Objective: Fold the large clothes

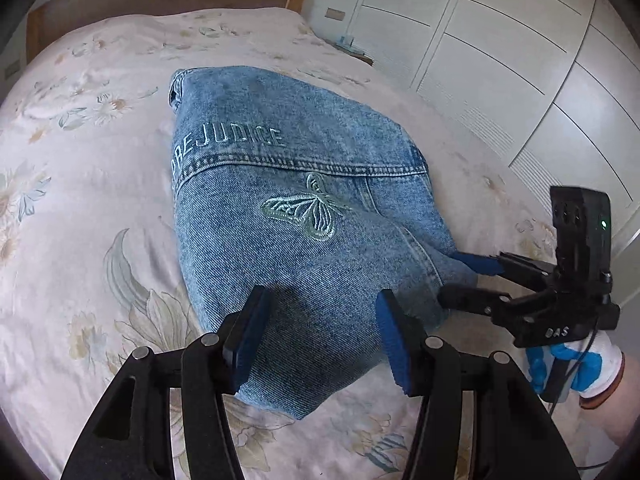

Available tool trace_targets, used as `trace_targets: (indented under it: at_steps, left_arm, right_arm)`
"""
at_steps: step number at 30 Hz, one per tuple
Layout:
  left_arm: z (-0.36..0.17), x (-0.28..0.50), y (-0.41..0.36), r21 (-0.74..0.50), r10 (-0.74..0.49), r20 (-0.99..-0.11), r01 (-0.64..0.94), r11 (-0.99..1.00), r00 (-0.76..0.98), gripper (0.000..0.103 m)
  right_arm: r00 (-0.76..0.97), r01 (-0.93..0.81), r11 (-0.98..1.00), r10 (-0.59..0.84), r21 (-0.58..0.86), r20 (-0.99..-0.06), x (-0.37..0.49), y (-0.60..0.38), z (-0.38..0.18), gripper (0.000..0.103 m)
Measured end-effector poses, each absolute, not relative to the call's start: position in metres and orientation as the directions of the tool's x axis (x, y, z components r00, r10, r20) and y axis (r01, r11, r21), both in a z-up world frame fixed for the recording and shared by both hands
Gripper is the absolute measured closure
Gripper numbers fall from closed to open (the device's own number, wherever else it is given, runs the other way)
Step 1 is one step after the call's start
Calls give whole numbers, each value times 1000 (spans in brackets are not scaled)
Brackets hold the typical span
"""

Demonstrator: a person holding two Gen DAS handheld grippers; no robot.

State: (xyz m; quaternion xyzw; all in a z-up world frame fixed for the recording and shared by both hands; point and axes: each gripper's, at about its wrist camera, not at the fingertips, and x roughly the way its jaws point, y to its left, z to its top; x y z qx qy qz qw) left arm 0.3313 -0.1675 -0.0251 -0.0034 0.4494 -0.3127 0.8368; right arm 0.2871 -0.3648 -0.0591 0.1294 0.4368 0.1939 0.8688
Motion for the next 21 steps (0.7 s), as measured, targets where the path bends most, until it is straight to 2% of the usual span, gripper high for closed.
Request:
trace_targets:
  at_steps: [8, 16, 21]
  left_arm:
    - [-9, 328, -164, -279, -518, -753, 515, 811, 406, 53]
    - [-2, 334, -164, -253, -498, -750, 506, 824, 436, 53]
    - [-11, 335, -163, -253, -492, -759, 503, 826, 427, 53]
  right_arm:
    - [539, -179, 923, 382, 341, -751, 256, -390, -47, 25]
    - [601, -237, 907, 419, 349, -681, 255, -392, -8, 25]
    - [583, -228, 894, 442, 386, -681, 274, -389, -15, 25]
